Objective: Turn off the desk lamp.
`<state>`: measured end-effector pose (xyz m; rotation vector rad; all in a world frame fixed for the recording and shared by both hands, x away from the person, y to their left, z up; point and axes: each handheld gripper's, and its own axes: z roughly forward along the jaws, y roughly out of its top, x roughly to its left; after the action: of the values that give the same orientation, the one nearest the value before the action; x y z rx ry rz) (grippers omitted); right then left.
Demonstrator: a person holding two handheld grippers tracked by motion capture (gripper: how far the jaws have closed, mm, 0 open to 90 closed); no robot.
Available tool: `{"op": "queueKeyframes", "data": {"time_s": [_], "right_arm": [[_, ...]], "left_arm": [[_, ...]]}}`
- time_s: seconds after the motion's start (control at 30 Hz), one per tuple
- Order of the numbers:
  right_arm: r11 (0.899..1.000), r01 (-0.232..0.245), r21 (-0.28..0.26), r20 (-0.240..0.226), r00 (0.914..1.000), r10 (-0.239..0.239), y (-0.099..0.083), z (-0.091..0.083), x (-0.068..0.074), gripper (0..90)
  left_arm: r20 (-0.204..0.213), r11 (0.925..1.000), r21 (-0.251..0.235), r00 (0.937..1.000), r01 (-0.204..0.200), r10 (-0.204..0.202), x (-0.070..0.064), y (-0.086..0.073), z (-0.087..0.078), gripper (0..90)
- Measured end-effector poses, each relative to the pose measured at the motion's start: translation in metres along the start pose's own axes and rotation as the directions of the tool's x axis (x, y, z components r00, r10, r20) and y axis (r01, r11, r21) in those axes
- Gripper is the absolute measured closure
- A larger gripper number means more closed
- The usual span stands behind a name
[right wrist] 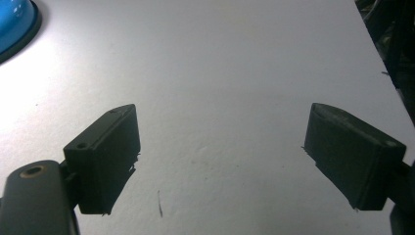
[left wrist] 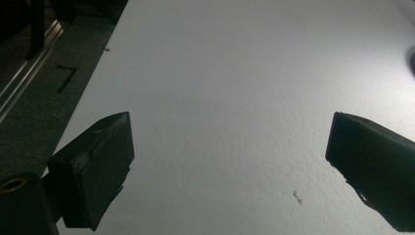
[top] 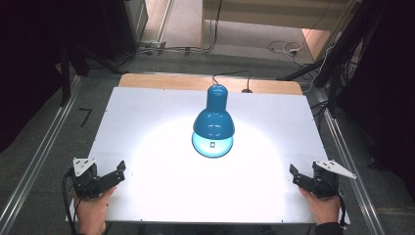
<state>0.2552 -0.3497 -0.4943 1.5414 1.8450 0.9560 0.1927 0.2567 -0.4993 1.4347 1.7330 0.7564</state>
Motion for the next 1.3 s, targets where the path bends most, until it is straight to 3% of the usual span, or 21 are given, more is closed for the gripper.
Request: {"op": "queueKeyframes", "data": {"time_s": [0.27,0.53,0.83,1.3], "right_arm": [[1.0,-0.001,0.003,-0.026,0.9997,0.001,0.002,0.003,0.008,12.0],[1.0,0.019,-0.001,-0.033,0.9993,-0.019,0.005,0.006,0.015,12.8],[1.0,0.01,0.005,-0.038,0.9992,-0.01,0.008,0.01,0.019,12.8],[0.999,0.036,0.026,-0.067,0.9971,-0.034,0.013,0.015,0.037,13.2]], "left_arm": [[0.001,1.0,0.002,1.0,0.003,-0.003,0.0,0.0,0.0,4.7],[0.001,1.0,0.002,1.0,0.006,-0.006,0.001,0.0,0.0,4.7],[0.005,1.0,0.002,1.0,0.007,-0.007,0.001,0.0,0.0,4.7],[0.016,1.0,0.002,0.9999,0.006,-0.006,0.0,0.0,0.0,4.7]]}}
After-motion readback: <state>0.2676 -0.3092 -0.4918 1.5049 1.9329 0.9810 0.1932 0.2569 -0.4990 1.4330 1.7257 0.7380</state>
